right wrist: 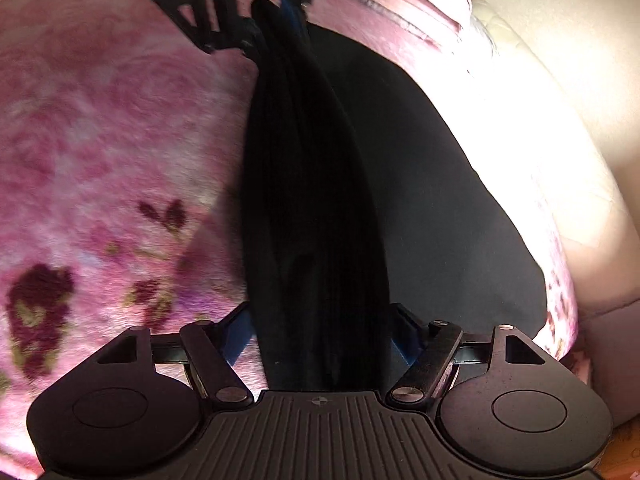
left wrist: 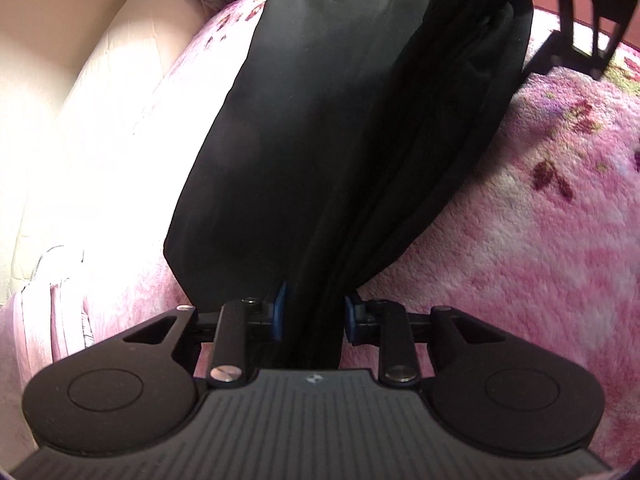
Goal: Fold clothes
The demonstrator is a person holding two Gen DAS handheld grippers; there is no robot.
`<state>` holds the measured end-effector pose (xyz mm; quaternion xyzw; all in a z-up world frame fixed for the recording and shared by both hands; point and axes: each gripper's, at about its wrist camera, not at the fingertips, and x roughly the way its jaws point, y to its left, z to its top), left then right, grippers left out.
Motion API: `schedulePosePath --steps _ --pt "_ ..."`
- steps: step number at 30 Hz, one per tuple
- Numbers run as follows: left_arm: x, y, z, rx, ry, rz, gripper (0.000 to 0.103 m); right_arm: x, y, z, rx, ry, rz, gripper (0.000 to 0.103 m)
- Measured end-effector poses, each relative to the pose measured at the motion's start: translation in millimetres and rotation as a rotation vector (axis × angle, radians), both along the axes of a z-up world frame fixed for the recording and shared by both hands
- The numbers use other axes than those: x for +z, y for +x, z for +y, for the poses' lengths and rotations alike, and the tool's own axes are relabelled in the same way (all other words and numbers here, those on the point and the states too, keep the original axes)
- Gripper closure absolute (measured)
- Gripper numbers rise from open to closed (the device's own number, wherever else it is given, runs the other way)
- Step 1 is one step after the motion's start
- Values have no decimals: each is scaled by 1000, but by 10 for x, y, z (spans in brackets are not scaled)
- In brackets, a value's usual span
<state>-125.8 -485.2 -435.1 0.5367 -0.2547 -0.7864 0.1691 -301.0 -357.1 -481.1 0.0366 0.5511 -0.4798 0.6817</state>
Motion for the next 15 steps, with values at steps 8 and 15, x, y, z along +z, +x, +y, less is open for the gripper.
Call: schedulePosePath --steps 8,15 --pt "11 -87 -30 12 24 -31 78 83 -38 -191 -10 90 -48 63" --pt "11 -121 -48 20 42 -35 78 98 -16 -227 -25 117 -56 65"
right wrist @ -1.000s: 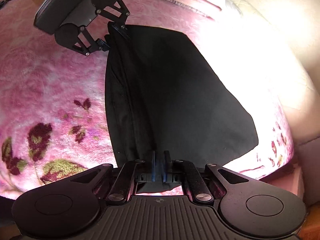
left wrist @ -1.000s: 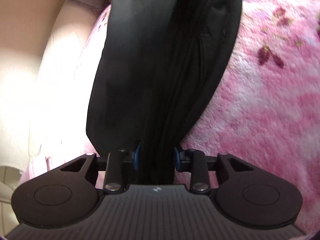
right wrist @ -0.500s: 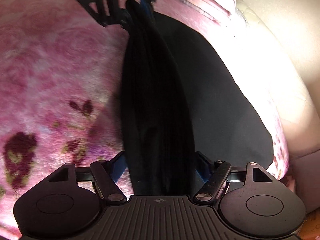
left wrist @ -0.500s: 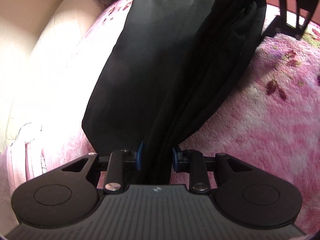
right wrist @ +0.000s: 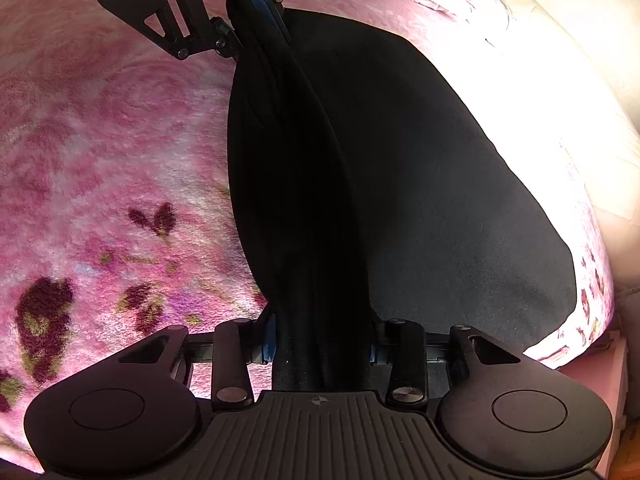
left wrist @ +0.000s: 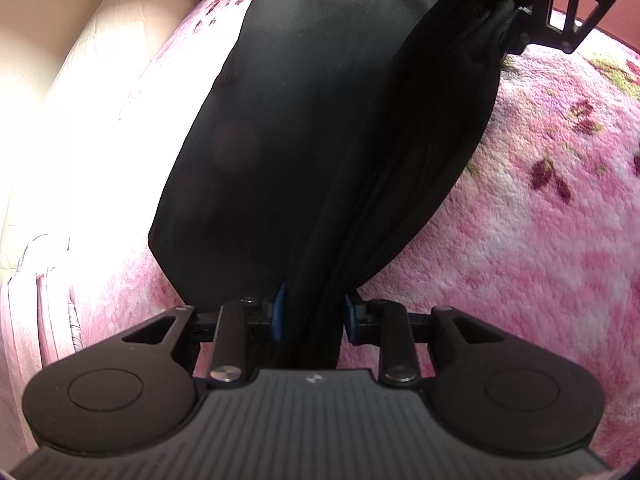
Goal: Fold clothes
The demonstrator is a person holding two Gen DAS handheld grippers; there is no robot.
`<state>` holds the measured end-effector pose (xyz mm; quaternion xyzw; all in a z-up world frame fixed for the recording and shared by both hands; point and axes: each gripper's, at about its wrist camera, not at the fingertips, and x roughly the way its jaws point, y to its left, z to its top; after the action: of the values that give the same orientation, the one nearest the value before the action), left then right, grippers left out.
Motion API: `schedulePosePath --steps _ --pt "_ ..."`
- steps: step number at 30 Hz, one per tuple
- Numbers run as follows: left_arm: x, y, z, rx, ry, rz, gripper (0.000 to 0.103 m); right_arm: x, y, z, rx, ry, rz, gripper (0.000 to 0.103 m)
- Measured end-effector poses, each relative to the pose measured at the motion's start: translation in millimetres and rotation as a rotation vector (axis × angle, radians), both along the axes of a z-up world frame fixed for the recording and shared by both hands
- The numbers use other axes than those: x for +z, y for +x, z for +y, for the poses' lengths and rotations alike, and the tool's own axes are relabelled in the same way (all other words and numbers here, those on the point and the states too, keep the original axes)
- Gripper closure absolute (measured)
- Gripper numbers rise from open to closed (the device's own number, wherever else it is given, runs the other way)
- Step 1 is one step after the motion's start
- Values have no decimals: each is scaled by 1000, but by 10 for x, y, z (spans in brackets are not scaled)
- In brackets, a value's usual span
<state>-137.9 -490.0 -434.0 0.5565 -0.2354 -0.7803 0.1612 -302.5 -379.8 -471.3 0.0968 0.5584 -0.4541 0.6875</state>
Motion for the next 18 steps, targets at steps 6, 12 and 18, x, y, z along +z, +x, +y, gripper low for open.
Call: schedulePosePath --steps 6,12,18 --pt "-5 -28 -10 9 14 0 77 87 -30 -18 -10 20 -11 75" --pt "-13 -62 29 10 -9 -5 72 296 -47 -28 -3 6 -16 89" --pt "-221 -124 252 -99 -163 -69 67 653 -114 108 35 -64 -10 90"
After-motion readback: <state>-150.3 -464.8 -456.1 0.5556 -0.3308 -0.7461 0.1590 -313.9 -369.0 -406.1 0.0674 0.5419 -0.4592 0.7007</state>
